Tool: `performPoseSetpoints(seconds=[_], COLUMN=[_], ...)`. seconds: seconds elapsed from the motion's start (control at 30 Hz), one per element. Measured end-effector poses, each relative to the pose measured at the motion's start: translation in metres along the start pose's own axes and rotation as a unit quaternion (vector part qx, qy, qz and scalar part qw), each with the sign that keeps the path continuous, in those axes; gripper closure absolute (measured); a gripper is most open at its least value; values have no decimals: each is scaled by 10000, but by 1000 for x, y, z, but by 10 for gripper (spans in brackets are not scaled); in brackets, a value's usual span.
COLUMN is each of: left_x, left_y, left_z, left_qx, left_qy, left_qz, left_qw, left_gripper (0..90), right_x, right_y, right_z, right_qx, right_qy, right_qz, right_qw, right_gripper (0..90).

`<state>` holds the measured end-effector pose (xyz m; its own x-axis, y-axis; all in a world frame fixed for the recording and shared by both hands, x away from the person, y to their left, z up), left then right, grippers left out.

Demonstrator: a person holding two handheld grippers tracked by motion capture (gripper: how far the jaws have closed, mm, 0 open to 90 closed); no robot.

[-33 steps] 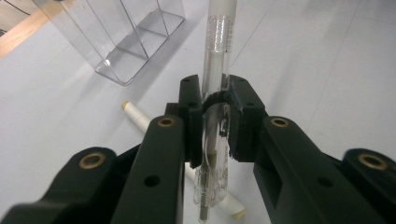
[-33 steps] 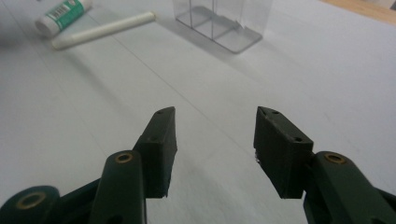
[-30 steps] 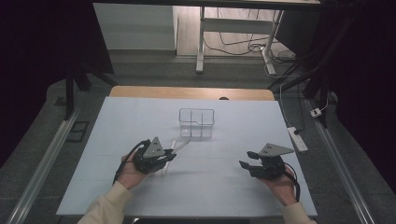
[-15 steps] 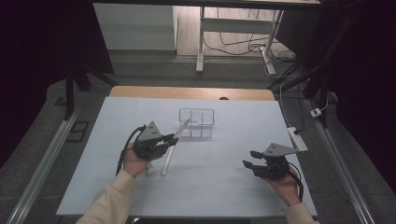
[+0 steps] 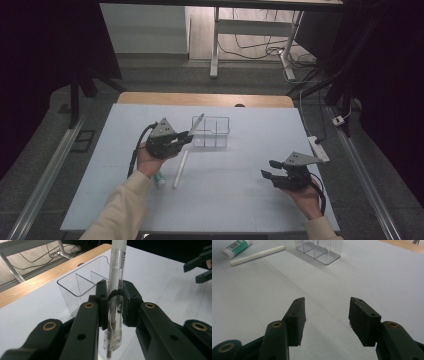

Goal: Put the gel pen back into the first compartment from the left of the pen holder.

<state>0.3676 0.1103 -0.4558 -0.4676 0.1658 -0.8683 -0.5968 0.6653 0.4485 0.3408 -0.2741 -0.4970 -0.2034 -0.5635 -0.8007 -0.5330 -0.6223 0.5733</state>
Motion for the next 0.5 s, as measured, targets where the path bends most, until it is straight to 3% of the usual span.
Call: performPoseSetpoints(seconds=[0.5], left_x=[-12], left_y=[-15], left_z=[10], left_qx=[-2], left_qy=[160], left_qz=[-14], left_qw=[9999], left_gripper=[776], right_x=[2], right_y=[-3], right_z=[-1], right_qx=[-30], right_qy=[-68], right_qz=[72], right_qw=[9999], right_gripper=[462])
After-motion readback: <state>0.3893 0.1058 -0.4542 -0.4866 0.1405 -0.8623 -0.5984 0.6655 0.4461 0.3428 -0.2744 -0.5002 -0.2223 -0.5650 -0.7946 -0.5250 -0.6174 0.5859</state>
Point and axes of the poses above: each handheld gripper's, and its own axes: y roughly backward along the jaws, x roughly out of its underside, z roughly to its left, the point moved 3 cm from there along -y, roughly forward along the jaws, and after that the axes turned 12 degrees about y, right-handed, at the moved point
